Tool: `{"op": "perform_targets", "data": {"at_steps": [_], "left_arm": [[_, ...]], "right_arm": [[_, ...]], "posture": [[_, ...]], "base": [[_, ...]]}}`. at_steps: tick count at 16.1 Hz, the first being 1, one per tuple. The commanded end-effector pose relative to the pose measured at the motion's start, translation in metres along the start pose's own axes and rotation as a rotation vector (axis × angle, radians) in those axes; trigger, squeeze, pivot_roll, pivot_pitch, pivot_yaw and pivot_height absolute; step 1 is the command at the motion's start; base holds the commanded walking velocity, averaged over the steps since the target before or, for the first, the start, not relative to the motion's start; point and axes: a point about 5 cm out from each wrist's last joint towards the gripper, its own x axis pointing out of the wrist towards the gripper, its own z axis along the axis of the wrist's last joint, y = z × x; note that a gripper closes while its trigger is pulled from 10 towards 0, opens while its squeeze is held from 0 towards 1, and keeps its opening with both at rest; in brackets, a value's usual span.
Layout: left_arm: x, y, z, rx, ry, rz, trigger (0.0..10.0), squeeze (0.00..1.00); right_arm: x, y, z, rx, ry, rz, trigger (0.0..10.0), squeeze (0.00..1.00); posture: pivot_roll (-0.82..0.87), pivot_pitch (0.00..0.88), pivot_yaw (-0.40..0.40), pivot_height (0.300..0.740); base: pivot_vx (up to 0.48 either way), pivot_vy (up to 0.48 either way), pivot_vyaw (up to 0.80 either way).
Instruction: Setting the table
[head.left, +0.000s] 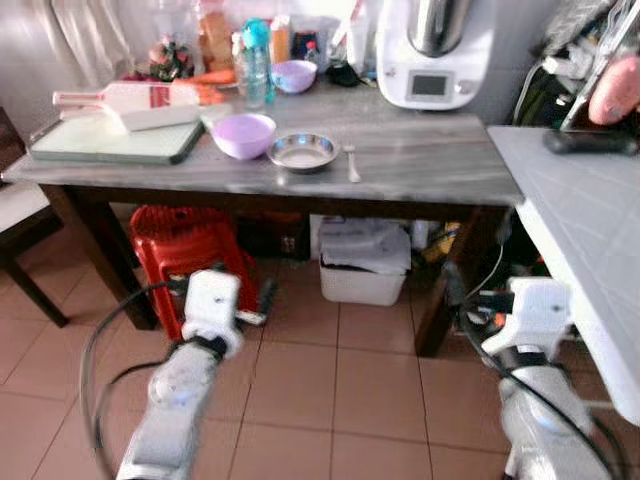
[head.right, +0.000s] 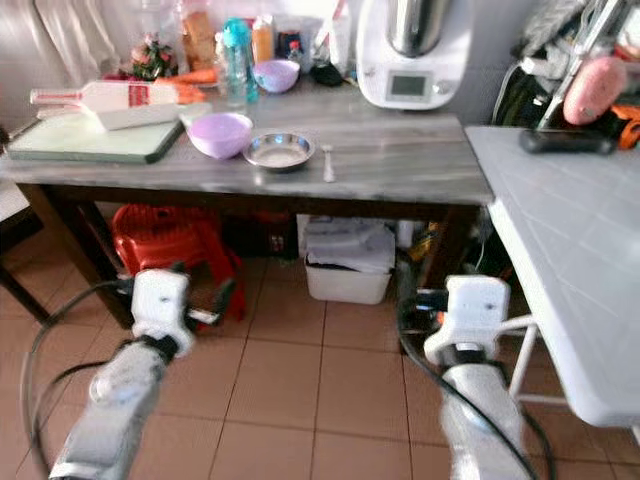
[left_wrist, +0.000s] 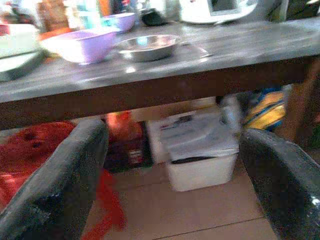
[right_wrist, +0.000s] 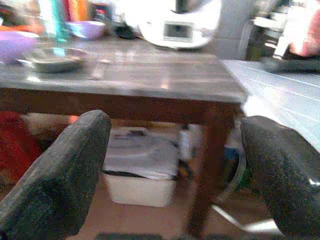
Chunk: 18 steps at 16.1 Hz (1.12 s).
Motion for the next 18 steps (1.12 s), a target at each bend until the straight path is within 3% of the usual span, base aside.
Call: {"op": "perform_targets", "data": {"at_steps": [1, 18], "left_arm": [[0.0014, 0.0038, 0.0018, 0.015, 0.005, -0.002, 10.0, 0.00], [0.0079, 0.0027, 0.0058, 0.011, -0.010, -0.029, 10.0, 0.00]], "right_arm": [[0.0015, 0.0032, 0.0028, 0.006, -0.013, 0.011, 10.0, 0.00], [0.0059, 0.0032, 0.0035, 0.022, -0.027, 0.000, 10.0, 0.00]], "posture": [[-0.03, 0.009, 0.007, 0.740], [-0.03, 0.005, 0.027, 0.740]], "base": [[0.000, -0.364, 0.00], [0.000, -0.363, 0.00]]}}
